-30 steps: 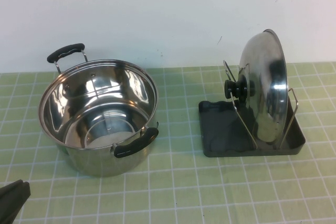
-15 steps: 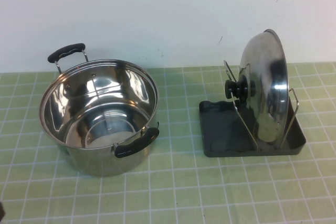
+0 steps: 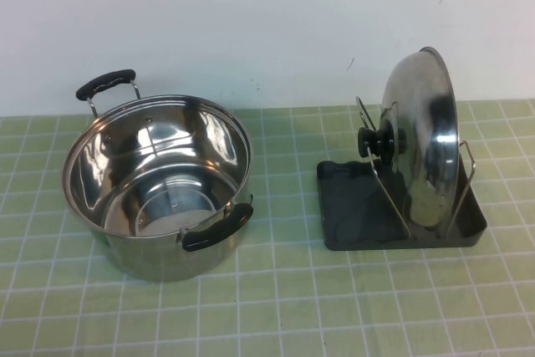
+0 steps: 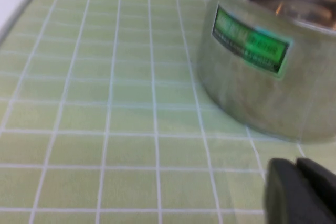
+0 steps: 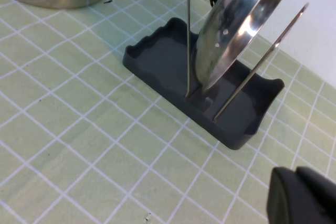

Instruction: Put pot lid on rack

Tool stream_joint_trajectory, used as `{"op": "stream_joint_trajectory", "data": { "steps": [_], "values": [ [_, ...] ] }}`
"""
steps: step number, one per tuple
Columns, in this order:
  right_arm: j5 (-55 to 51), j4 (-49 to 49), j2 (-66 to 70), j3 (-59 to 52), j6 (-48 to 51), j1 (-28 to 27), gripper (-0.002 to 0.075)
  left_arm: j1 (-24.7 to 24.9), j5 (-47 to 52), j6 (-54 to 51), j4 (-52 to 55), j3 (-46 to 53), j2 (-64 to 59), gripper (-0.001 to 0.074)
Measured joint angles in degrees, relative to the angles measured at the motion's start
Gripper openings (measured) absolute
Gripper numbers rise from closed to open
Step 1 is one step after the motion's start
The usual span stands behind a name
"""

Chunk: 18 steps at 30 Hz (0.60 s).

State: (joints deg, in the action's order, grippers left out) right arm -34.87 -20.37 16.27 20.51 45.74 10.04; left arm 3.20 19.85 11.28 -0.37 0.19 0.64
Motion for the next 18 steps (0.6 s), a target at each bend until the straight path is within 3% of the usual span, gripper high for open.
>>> {"op": "stream_joint_trajectory", "data": {
  "steps": [18],
  "values": [
    [0.0, -0.43, 0.0, 0.0, 0.0, 0.0, -0.0001, -0.62, -0.77, -3.77, -0.51, 0.44, 0.11, -0.0001]
  ]
}}
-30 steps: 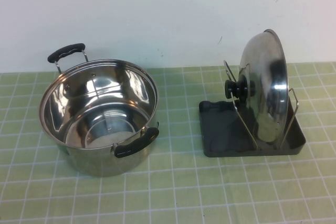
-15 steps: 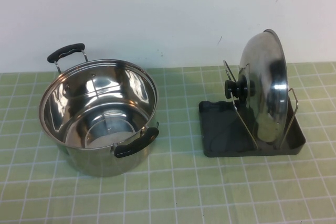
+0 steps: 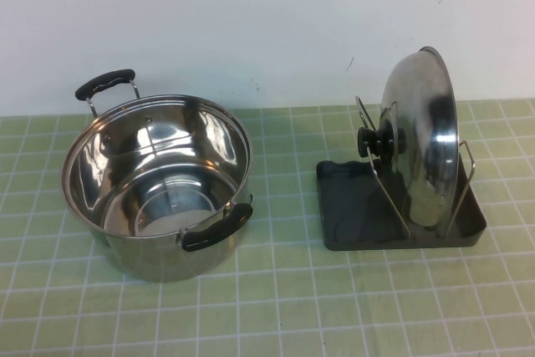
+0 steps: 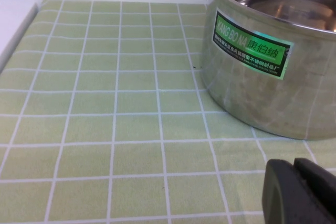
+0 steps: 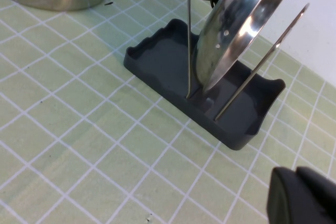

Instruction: Put pot lid on rack

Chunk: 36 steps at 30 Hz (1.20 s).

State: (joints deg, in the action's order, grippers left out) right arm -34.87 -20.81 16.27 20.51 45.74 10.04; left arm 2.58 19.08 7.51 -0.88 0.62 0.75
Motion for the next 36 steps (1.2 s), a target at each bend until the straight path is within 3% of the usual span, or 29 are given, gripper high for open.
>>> {"op": "stream_joint_trajectory", "data": {
  "steps": [25, 32, 36],
  "values": [
    [3.17, 1.1, -0.63, -1.04, 0.21, 0.0, -0.0001, -0.21, 0.0, -0.81, 0.0, 0.0, 0.0, -0.0001],
    [12.82, 15.96, -7.96, -7.0, -19.6, -2.73, -0.0001, -0.21, 0.0, -0.81, 0.0, 0.0, 0.0, -0.0001],
    [15.24, 18.11, -11.15, -12.37, -23.99, -6.6, -0.0001, -0.21, 0.0, -0.81, 0.0, 0.0, 0.0, -0.0001]
  ]
}}
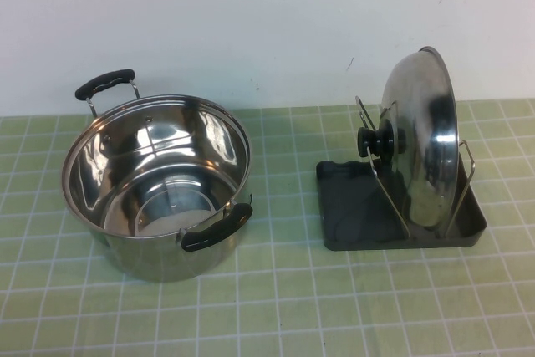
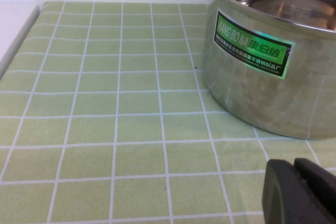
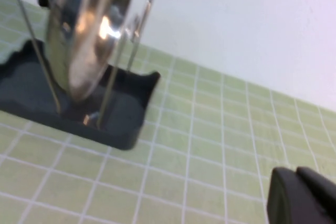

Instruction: Put pot lid on rack

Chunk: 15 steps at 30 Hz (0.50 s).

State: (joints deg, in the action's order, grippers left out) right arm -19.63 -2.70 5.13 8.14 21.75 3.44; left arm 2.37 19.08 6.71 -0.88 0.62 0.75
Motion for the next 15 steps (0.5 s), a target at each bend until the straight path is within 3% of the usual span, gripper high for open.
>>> {"op": "stream_joint_trajectory", "data": {
  "steps": [7, 15],
  "values": [
    [3.37, 0.78, -5.21, -9.09, -1.06, -4.93, -0.0001, 0.0, 0.0, 0.0, 0.0, 0.0, 0.0, -0.0001],
    [0.29, 0.78, -5.82, -9.57, -3.79, -10.6, -0.0001, 0.0, 0.0, 0.0, 0.0, 0.0, 0.0, -0.0001]
  ]
}}
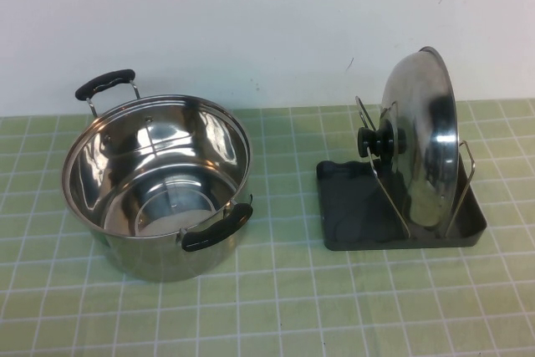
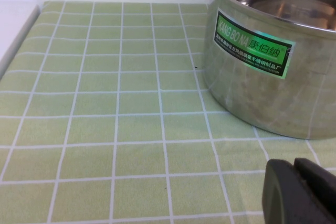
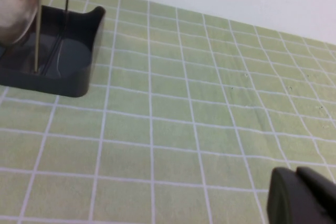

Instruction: Put pot lid on rack

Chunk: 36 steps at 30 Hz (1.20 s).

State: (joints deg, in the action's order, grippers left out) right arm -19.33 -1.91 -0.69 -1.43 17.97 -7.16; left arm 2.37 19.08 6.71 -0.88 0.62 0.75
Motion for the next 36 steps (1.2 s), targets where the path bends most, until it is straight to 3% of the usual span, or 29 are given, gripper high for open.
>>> {"op": "stream_joint_trajectory", "data": {
  "steps": [12, 24, 36],
  "values": [
    [0.0, 1.91, 0.0, 0.0, -8.34, -0.91, -0.0001, 0.0, 0.0, 0.0, 0.0, 0.0, 0.0, -0.0001],
    [-0.09, 3.09, -0.04, 0.0, -9.23, -0.34, -0.0001, 0.0, 0.0, 0.56, 0.0, 0.0, 0.0, -0.0001],
    [-0.47, 3.18, -0.04, 0.1, -10.9, 5.93, -0.0001, 0.0, 0.0, 0.82, 0.0, 0.0, 0.0, -0.0001]
  ]
}}
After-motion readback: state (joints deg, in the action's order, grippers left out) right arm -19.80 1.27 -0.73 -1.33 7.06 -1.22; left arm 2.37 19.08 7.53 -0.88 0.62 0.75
